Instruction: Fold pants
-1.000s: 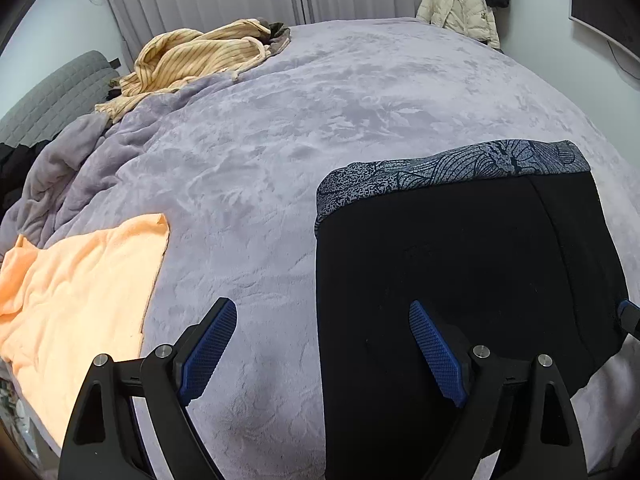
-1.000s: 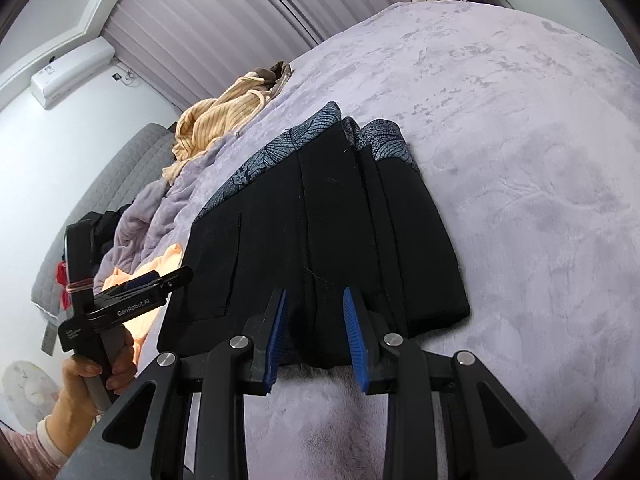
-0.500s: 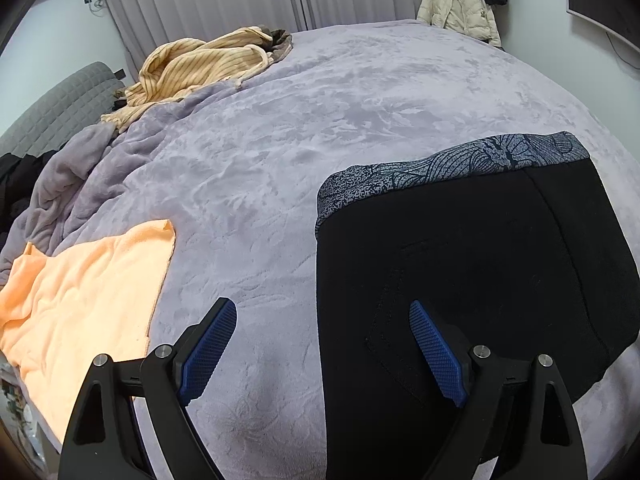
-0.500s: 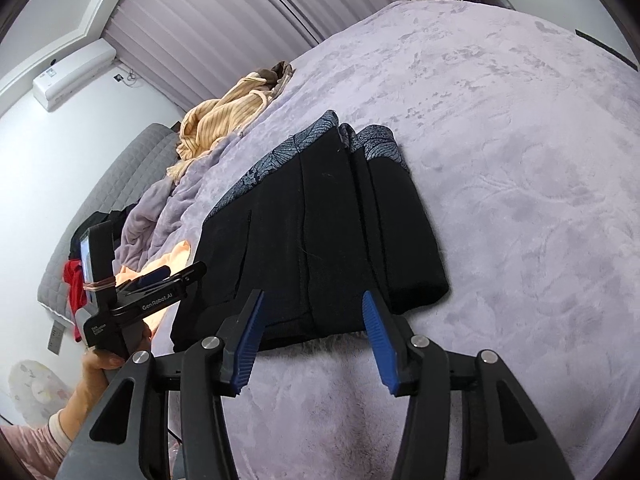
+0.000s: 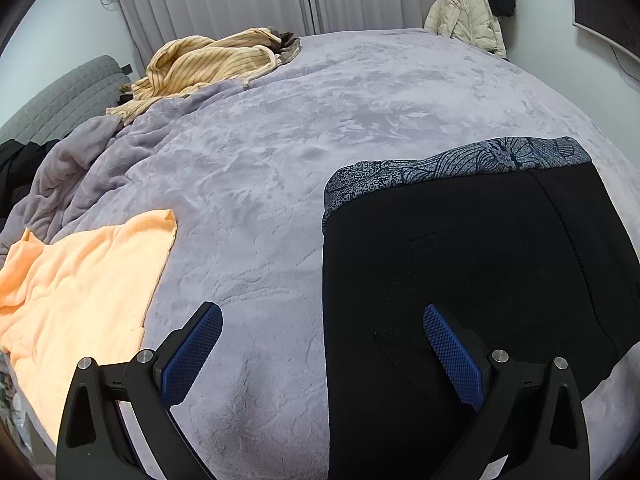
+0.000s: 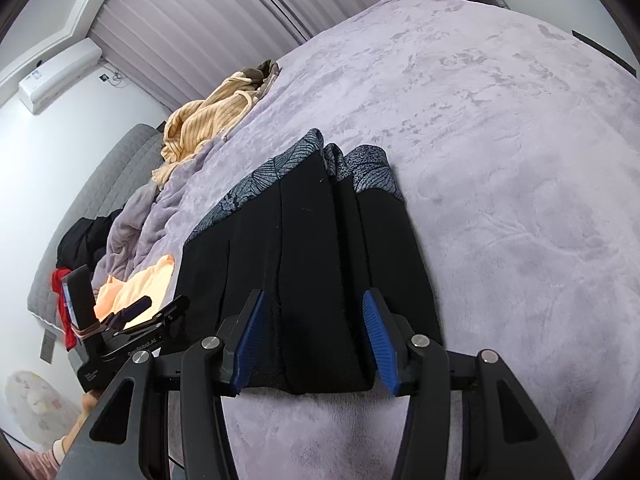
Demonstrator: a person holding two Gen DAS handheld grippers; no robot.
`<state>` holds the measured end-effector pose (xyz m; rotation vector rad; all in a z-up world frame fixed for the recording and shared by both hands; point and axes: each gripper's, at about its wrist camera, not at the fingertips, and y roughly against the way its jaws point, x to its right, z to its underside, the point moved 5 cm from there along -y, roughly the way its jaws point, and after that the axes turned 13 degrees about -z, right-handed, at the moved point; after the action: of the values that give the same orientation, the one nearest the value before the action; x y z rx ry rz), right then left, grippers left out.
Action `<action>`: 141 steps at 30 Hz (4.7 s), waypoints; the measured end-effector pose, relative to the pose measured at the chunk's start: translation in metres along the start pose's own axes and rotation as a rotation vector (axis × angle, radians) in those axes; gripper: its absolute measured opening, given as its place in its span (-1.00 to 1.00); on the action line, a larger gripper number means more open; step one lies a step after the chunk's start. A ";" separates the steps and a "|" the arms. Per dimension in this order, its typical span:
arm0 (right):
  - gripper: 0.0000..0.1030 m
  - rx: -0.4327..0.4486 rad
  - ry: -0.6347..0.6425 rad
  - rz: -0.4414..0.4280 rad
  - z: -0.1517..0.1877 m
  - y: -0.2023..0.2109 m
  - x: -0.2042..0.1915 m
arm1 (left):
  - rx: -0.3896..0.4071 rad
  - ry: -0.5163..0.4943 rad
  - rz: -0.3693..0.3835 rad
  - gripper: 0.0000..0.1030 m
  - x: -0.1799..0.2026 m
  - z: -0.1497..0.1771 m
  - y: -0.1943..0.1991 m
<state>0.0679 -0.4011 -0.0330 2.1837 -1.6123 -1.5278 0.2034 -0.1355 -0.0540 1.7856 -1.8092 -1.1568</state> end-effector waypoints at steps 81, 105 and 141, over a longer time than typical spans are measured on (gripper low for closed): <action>0.60 -0.322 -0.088 -0.252 -0.035 -0.054 0.059 | -0.269 0.014 0.707 0.98 0.033 -0.010 -0.049; 0.03 -0.180 -0.213 -0.333 -0.020 -0.031 -0.020 | -0.159 0.106 0.833 0.97 -0.002 -0.019 0.053; -0.32 -0.176 0.215 0.082 0.044 -0.085 -0.131 | -0.098 0.039 0.222 0.99 -0.082 0.041 -0.006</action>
<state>0.0995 -0.2436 -0.0127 2.0797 -1.4250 -1.3072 0.1893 -0.0448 -0.0597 1.4993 -1.8399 -1.0960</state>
